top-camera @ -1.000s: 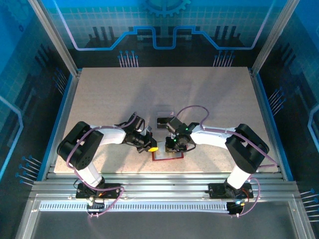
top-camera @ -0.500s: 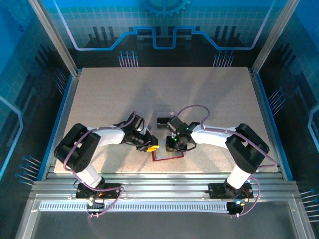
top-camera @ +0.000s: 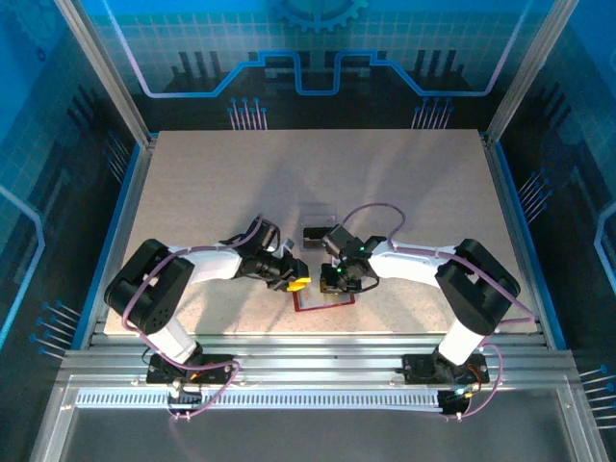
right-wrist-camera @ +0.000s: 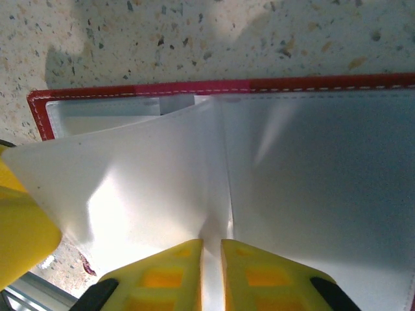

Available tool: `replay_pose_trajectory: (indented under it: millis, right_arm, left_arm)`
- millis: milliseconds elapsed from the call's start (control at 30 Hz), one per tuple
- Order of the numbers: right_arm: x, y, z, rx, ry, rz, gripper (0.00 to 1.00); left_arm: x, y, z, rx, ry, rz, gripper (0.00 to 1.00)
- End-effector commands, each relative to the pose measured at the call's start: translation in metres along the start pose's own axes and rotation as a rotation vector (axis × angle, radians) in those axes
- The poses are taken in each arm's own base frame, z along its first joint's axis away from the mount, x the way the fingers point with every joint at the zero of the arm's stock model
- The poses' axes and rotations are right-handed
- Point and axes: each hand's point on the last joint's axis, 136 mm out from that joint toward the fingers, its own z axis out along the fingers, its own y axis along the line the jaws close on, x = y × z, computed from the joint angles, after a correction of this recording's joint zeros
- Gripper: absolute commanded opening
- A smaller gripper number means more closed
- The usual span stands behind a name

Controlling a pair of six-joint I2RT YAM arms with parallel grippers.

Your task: Take the credit cards out of the card holder

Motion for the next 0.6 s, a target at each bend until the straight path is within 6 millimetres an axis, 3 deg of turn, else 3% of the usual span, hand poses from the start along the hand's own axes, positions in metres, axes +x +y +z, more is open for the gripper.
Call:
replay_pose_trajectory:
  millis: [0,400,567]
  right_arm:
    - [-0.003,-0.001,-0.01,-0.012,-0.02,0.005,0.16]
    - [-0.014,-0.001,-0.048,-0.056,-0.105,0.028,0.18]
    - [-0.009,-0.022,-0.056,-0.026,-0.116,0.052,0.18]
  left_arm:
    - [0.006,-0.012,-0.002,0.038,0.02,0.003,0.27]
    - [0.004,-0.037,0.005,0.134,0.037,0.016,0.27]
    - [0.005,-0.045,0.01,0.153,0.051,0.026,0.27]
